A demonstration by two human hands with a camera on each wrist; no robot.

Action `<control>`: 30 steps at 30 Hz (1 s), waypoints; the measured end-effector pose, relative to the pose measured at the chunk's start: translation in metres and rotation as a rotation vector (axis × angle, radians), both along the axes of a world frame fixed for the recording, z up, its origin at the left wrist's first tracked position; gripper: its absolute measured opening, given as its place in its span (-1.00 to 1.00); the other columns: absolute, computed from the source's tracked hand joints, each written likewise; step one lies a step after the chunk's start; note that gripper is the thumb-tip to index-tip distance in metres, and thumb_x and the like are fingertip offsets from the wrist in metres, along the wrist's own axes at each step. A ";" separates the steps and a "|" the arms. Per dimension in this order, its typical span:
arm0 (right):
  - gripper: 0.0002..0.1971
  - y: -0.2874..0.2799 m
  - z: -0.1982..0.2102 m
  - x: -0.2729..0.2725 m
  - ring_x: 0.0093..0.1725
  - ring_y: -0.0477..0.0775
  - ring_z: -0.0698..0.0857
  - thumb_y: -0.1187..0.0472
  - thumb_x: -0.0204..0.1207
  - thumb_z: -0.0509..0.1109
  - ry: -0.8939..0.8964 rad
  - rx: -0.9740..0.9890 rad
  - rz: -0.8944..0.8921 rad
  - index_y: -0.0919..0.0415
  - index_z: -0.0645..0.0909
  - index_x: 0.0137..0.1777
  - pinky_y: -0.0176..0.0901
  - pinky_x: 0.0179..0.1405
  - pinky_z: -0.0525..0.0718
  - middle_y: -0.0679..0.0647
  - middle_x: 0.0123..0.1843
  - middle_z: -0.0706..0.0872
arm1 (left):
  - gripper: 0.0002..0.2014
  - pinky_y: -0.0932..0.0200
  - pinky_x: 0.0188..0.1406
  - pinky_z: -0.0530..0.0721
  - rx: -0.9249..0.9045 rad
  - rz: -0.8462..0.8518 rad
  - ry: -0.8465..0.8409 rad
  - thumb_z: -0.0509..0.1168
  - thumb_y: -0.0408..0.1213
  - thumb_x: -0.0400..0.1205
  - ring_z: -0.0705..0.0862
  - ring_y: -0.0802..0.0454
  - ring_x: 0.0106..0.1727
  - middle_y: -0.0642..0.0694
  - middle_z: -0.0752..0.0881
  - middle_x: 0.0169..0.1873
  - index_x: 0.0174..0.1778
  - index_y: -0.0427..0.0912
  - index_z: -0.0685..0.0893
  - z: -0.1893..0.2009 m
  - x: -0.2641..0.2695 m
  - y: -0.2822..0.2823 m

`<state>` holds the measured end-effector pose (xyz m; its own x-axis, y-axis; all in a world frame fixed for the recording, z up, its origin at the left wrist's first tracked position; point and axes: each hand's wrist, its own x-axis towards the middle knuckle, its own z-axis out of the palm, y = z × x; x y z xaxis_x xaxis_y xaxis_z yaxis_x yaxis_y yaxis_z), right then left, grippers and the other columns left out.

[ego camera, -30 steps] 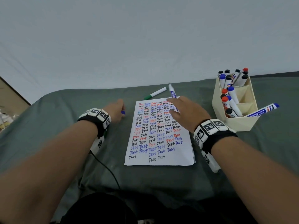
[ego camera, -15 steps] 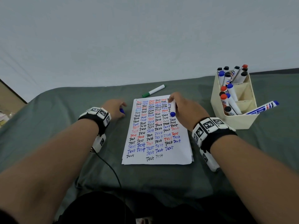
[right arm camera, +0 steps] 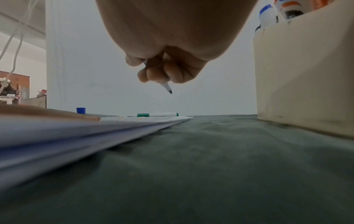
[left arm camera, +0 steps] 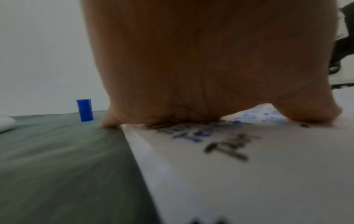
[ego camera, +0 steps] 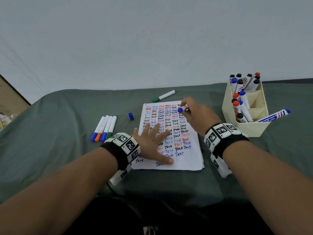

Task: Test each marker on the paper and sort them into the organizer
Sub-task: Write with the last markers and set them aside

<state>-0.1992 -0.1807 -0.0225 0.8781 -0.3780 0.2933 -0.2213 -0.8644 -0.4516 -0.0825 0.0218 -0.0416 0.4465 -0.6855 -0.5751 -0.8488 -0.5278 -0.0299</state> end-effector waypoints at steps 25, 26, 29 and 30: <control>-0.79 0.034 0.004 -0.053 -0.21 0.17 0.85 0.39 0.57 0.54 -0.214 1.171 -0.012 0.27 0.62 0.14 -0.10 -0.18 0.85 0.26 -0.10 0.86 | 0.32 -0.61 0.53 -0.30 0.042 0.065 0.049 0.08 0.88 -0.10 -0.56 -0.19 0.66 0.17 -0.64 0.60 0.45 0.59 -0.55 0.006 -0.008 0.000; -0.84 0.035 -0.001 -0.055 -0.24 0.15 0.84 0.39 0.57 0.53 -0.211 1.206 -0.040 0.28 0.64 0.08 -0.09 -0.19 0.86 0.26 -0.12 0.85 | 0.32 -0.60 0.53 -0.30 0.039 0.066 0.053 0.09 0.87 -0.09 -0.56 -0.19 0.66 0.17 -0.63 0.60 0.45 0.59 -0.54 0.006 -0.008 0.000; -0.88 0.035 -0.014 -0.058 -0.25 0.13 0.82 0.42 0.58 0.51 -0.213 1.227 -0.086 0.26 0.62 -0.07 -0.05 -0.21 0.87 0.20 -0.19 0.82 | 0.33 -0.58 0.54 -0.31 0.030 0.070 0.058 0.10 0.87 -0.09 -0.56 -0.19 0.66 0.17 -0.62 0.61 0.46 0.60 -0.54 0.006 -0.008 0.000; -0.87 0.035 -0.017 -0.059 -0.23 0.14 0.82 0.43 0.58 0.50 -0.215 1.210 -0.091 0.26 0.61 -0.09 -0.05 -0.23 0.85 0.19 -0.22 0.82 | 0.33 -0.58 0.54 -0.31 0.028 0.074 0.061 0.11 0.87 -0.10 -0.55 -0.19 0.67 0.17 -0.61 0.62 0.45 0.61 -0.54 0.005 -0.008 0.000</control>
<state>-0.2579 -0.1461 -0.0397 0.8117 -0.5637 -0.1532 -0.0815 0.1504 -0.9853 -0.0908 0.0220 -0.0362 0.4589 -0.6353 -0.6212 -0.8085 -0.5885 0.0046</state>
